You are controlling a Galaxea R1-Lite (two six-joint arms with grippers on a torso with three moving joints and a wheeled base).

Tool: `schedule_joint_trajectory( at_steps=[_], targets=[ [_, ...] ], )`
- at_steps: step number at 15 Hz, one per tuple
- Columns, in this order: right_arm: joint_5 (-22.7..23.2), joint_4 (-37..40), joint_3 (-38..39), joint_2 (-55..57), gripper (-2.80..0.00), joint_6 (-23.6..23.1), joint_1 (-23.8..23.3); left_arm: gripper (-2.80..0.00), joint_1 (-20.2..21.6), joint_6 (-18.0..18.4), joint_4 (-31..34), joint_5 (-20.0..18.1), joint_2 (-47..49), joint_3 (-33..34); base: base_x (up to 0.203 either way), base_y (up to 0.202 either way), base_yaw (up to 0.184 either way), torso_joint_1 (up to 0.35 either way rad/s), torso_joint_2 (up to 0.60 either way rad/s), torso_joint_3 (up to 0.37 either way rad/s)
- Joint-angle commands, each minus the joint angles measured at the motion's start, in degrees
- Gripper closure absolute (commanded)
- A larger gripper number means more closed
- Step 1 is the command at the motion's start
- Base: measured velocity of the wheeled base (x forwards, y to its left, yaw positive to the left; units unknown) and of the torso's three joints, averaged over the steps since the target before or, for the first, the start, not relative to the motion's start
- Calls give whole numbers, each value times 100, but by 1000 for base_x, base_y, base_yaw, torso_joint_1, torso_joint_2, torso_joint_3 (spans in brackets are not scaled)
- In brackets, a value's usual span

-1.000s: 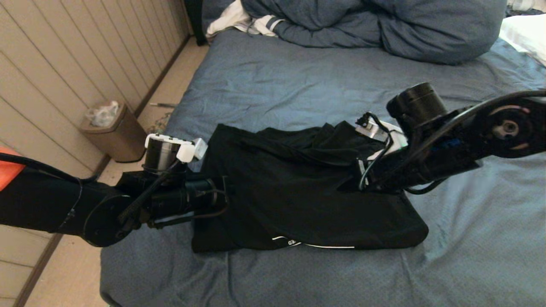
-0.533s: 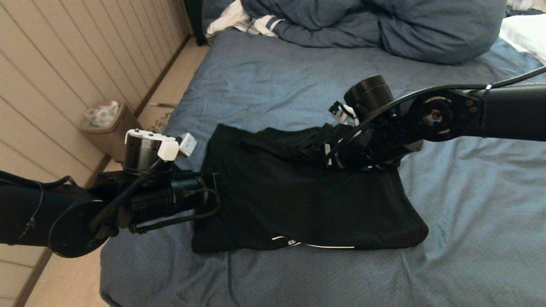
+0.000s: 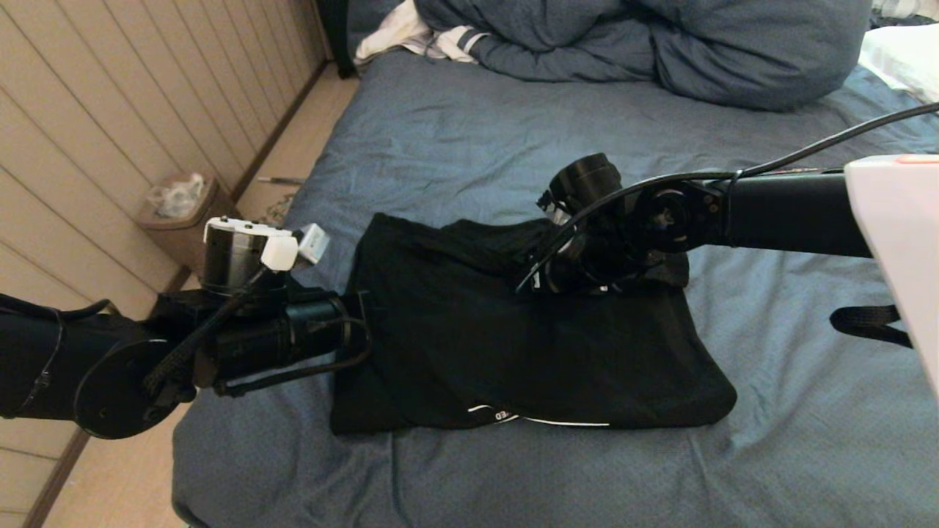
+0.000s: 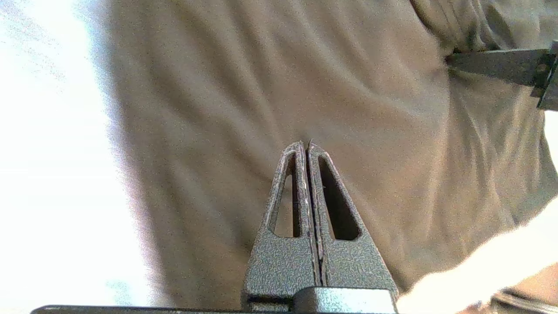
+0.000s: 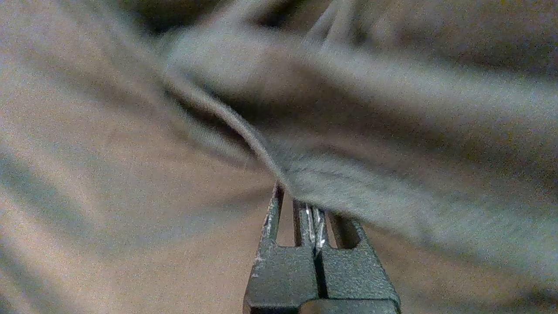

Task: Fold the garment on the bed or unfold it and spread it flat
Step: Fold the black T-shirt

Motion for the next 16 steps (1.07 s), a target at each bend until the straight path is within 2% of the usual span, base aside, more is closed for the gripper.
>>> schedule_joint_trajectory(
  at_steps=[1,5,9,16],
  targets=[
    [-284,-182,-466,326,0,62,-26,0,111,0,-20,2,-29,-36,0,0,0,0,0,0],
    [-910,-857,-440,261,0,-67,-81,0,111,0,-89,-6,24,-1,0,0,0,0,0,0],
    [-1564,-1383,-440,11,0,-346,203,0,103,26,-339,7,68,87,0,0,0,0,0,0],
    [-1679,-2528,-449,449,0,-772,-35,0,103,21,-382,2,239,87,0,0,0,0,0,0]
  ],
)
